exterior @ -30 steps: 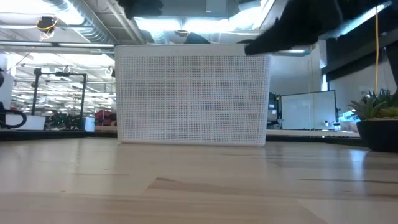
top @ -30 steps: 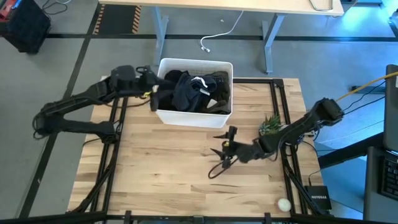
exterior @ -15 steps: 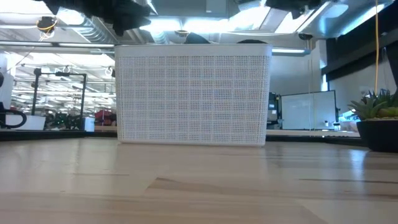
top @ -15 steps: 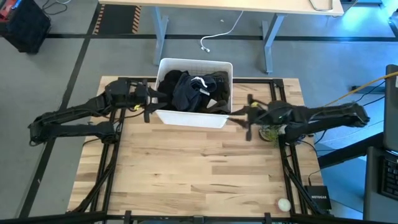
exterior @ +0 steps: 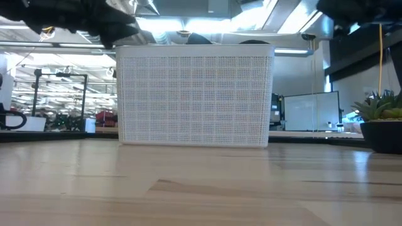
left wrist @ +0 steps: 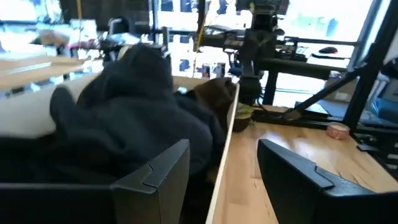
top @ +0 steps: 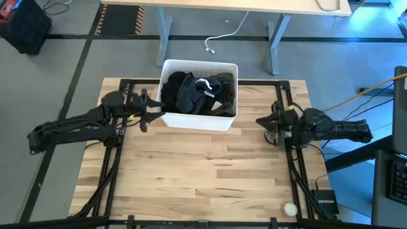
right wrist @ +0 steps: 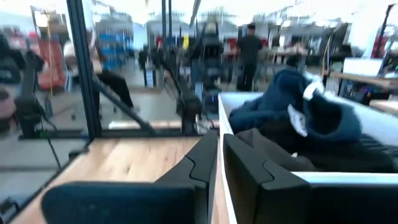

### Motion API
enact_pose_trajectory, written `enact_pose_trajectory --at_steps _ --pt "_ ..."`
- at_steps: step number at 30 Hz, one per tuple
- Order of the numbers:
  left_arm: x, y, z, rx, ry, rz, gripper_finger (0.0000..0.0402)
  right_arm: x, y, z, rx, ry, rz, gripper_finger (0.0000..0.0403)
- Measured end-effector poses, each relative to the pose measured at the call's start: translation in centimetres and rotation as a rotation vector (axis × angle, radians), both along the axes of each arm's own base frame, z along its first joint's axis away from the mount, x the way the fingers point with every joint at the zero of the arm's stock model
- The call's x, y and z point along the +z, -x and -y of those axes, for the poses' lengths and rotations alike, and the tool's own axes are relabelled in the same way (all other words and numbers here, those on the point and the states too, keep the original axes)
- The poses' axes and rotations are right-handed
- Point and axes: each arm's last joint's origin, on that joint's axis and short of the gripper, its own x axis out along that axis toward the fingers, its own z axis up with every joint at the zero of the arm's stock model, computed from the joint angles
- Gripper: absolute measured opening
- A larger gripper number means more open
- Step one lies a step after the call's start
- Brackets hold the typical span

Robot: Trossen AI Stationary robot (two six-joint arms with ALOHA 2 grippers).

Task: Sort clothes
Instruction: Return to Home Position

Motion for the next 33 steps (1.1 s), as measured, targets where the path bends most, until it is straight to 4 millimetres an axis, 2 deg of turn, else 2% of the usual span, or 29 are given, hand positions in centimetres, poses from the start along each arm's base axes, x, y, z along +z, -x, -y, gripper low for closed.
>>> enact_pose_trajectory --at_steps 5,10,19,27,33 --pt "-1.6 0.9 0.4 0.007 0.042 0.002 0.0184 -0.9 1.6 0.1 -0.029 -0.016 0.063 0.0031" --pt "-3.6 1.6 1.4 -0.036 0.037 0.015 0.0184 -2.2 2.1 0.3 -0.090 -0.065 0.098 0.0022" --pt "-5.8 2.7 4.1 -0.088 -0.013 0.094 0.0184 -4.4 1.5 0.3 -0.104 -0.123 0.046 0.0017" --pt "-7.1 4.1 4.4 -0.052 0.009 0.108 0.0184 -5.7 1.1 0.3 -0.096 -0.147 0.015 0.0017" --pt "-8.2 4.5 4.6 -0.114 0.024 0.096 0.0184 -7.0 0.7 0.3 -0.097 -0.164 -0.010 0.0017"
